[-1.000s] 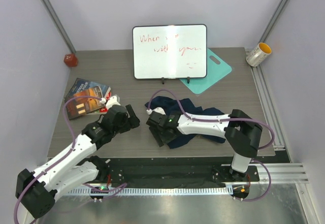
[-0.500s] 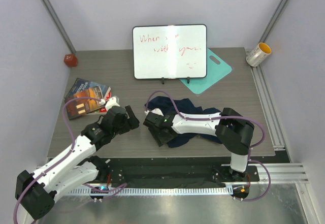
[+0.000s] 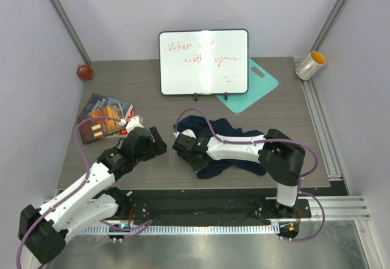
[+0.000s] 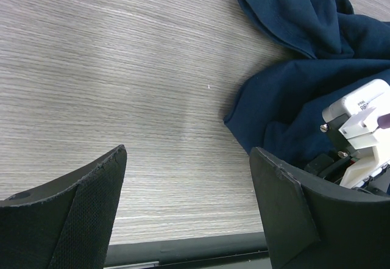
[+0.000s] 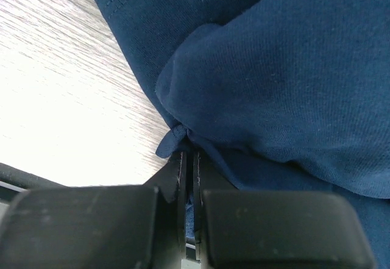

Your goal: Fold and stack the t-shirts

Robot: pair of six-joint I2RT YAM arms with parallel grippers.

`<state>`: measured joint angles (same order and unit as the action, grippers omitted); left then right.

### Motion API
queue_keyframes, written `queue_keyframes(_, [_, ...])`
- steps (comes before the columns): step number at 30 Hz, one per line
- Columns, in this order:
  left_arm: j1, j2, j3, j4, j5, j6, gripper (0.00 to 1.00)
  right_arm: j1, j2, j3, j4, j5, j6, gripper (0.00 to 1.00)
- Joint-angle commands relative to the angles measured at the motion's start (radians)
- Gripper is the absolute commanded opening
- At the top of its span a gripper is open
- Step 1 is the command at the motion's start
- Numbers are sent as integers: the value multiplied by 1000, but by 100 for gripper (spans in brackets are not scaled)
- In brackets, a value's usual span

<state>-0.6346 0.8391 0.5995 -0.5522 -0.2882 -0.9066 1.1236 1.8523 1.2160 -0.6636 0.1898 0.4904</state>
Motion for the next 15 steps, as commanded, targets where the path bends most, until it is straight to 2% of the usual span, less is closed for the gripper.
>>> queue_keyframes(1, [7, -20, -3, -3, -31, -2, 82, 10, 30, -45, 82, -63, 28, 1])
queue_keyframes(8, [9, -11, 2, 3, -25, -2, 82, 8, -120, -32, 44, 42, 42, 1])
queue_keyframes(15, [10, 31, 14, 18, -5, 2, 82, -10, -286, 72, -76, 166, 31, 1])
